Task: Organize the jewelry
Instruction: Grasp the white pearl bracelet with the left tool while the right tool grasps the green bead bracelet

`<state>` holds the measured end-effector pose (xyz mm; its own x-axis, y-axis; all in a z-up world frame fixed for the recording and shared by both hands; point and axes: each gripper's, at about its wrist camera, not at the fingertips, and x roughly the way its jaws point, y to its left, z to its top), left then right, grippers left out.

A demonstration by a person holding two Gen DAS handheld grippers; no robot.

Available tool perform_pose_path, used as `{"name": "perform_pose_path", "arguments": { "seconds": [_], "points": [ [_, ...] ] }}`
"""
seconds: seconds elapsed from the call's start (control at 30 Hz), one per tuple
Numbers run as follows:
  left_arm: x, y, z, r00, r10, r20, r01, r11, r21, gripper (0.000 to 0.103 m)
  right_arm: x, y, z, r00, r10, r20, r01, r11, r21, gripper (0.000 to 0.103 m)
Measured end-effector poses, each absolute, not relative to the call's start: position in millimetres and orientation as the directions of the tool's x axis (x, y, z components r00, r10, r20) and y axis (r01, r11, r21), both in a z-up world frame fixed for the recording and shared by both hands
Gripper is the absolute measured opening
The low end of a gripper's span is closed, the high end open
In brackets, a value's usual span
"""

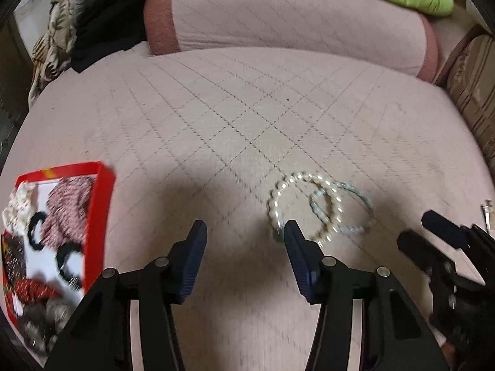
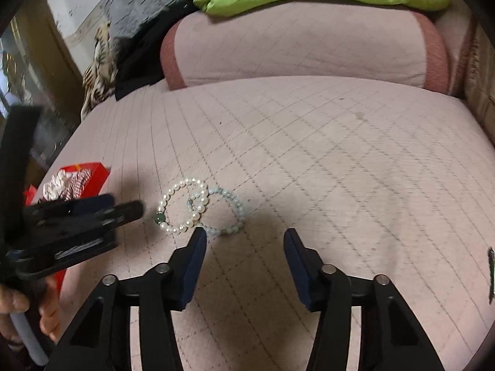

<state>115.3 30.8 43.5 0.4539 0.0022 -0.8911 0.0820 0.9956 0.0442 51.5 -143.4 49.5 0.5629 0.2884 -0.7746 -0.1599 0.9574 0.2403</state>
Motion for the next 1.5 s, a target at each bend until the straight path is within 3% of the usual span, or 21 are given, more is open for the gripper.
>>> {"name": "perform_pose_path", "arguments": {
  "seconds": [0.2, 0.33, 0.5, 0.57, 0.77, 0.97, 1.33, 1.5],
  "points": [
    [141.0, 32.6, 27.1, 0.458, -0.027, -0.888, 0.096, 0.995, 0.019, 0.048, 70.8, -131.4, 28.4, 0.548, 0.271, -0.791, -0.172, 0.962, 0.211, 0.044],
    [138.5, 24.2, 16.8, 0.492, 0.011, -0.871, 0.138, 0.986, 0.091, 0.042, 78.0, -118.8, 20.0, 0.560, 0.236, -0.794, -0.196, 0.969, 0.150, 0.043],
    [120.4, 31.1, 19.7, 0.503, 0.020, -0.864, 0.172, 0.977, 0.123, 0.010, 81.6, -112.7, 18.4, 0.568, 0.159, -0.807, -0.190, 0.980, 0.059, 0.014],
    [110.5, 40.4, 20.8, 0.499, 0.014, -0.867, 0.163, 0.981, 0.109, 0.010, 81.9, -114.8, 19.4, 0.561, 0.138, -0.817, -0.178, 0.983, 0.044, 0.007],
    [44.2, 61.8, 24.5, 0.495, -0.021, -0.869, 0.159, 0.985, 0.067, 0.010, 69.7, -128.2, 23.5, 0.532, 0.103, -0.841, -0.124, 0.991, 0.043, 0.007],
    [-9.4, 72.9, 28.1, 0.480, -0.079, -0.874, 0.173, 0.985, 0.006, 0.010, 30.4, -143.2, 27.5, 0.447, 0.176, -0.877, -0.084, 0.984, 0.155, 0.007],
    [-11.0, 72.6, 24.6, 0.499, -0.077, -0.863, 0.175, 0.984, 0.013, 0.011, -19.5, -137.2, 30.3, 0.461, 0.138, -0.877, -0.087, 0.990, 0.110, 0.008],
    [-5.8, 69.5, 22.1, 0.520, -0.068, -0.851, 0.158, 0.987, 0.018, 0.014, -12.6, -128.5, 25.5, 0.499, 0.137, -0.856, -0.107, 0.990, 0.096, 0.014]
  ]
}}
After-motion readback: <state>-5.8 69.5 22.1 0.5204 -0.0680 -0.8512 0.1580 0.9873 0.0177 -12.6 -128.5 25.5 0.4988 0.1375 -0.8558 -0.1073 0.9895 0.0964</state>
